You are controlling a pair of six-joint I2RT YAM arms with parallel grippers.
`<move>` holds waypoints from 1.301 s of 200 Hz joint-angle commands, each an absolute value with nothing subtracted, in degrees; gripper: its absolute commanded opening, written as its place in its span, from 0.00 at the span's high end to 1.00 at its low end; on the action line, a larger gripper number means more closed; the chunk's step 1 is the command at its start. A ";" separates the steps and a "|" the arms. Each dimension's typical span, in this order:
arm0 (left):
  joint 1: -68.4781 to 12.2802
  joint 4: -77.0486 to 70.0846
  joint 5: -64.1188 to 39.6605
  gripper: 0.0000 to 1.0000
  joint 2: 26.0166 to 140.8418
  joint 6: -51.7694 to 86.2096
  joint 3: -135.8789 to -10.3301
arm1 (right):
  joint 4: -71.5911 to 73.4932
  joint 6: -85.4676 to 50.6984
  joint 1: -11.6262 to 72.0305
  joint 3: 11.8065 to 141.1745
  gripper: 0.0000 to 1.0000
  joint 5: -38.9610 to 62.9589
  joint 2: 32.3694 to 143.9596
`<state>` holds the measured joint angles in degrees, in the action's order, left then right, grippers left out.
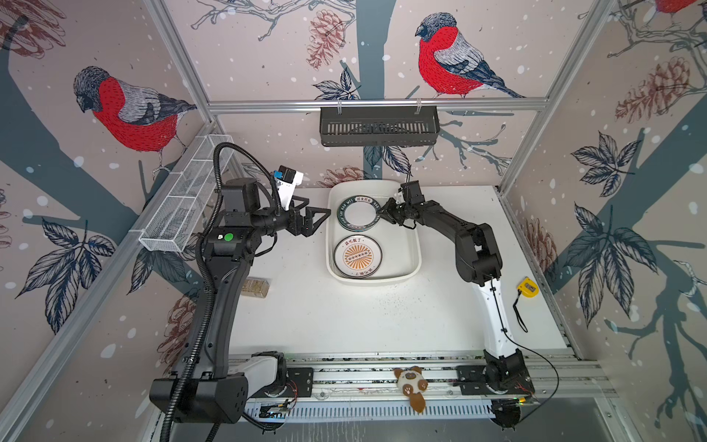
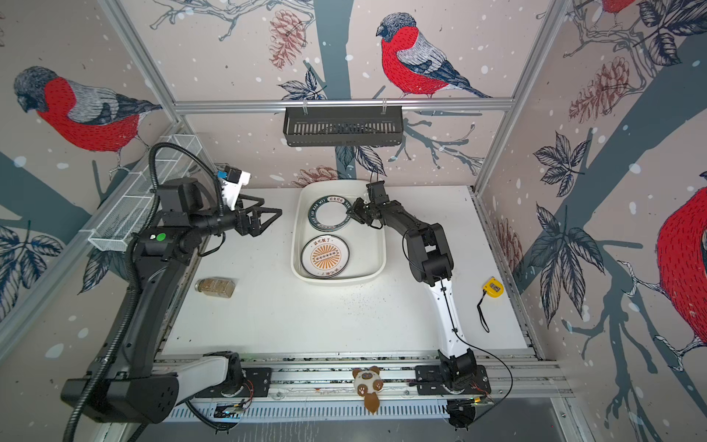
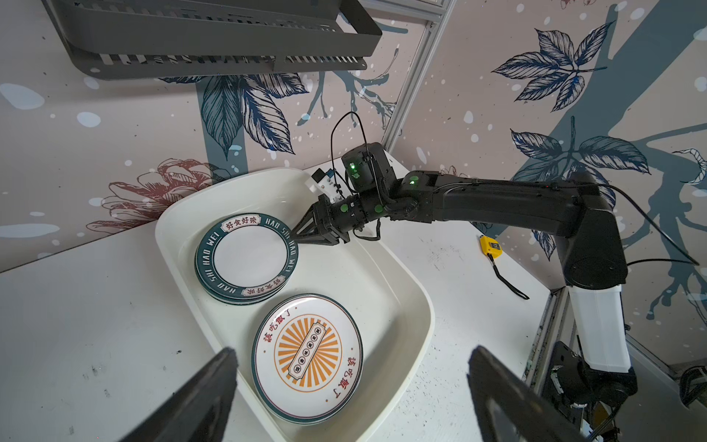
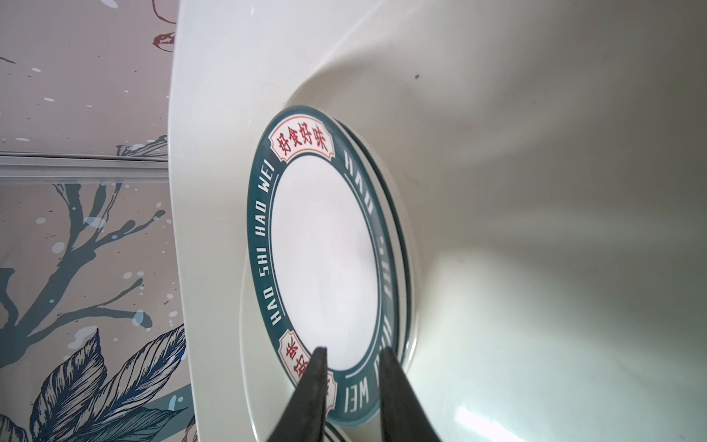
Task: Place the plates into the plastic bin on the countertop
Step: Place the plate in the plastic bin, then reset both arms
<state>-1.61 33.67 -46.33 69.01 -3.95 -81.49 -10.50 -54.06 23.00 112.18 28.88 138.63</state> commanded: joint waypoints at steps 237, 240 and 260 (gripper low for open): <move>-1.53 1.89 -3.38 0.02 69.62 1.08 -52.88 | 13.82 -32.66 13.50 63.86 0.00 12.14 91.95; -1.51 1.14 -2.63 0.02 69.93 1.58 -52.26 | 13.80 -32.30 13.21 63.31 0.00 11.60 91.46; -1.41 -5.64 1.35 0.02 71.22 1.76 -47.62 | 15.47 -27.58 11.96 58.39 0.00 6.13 87.94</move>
<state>-1.54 5.98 -4.99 70.17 0.69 -51.27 10.39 -33.47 12.84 62.50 12.49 91.26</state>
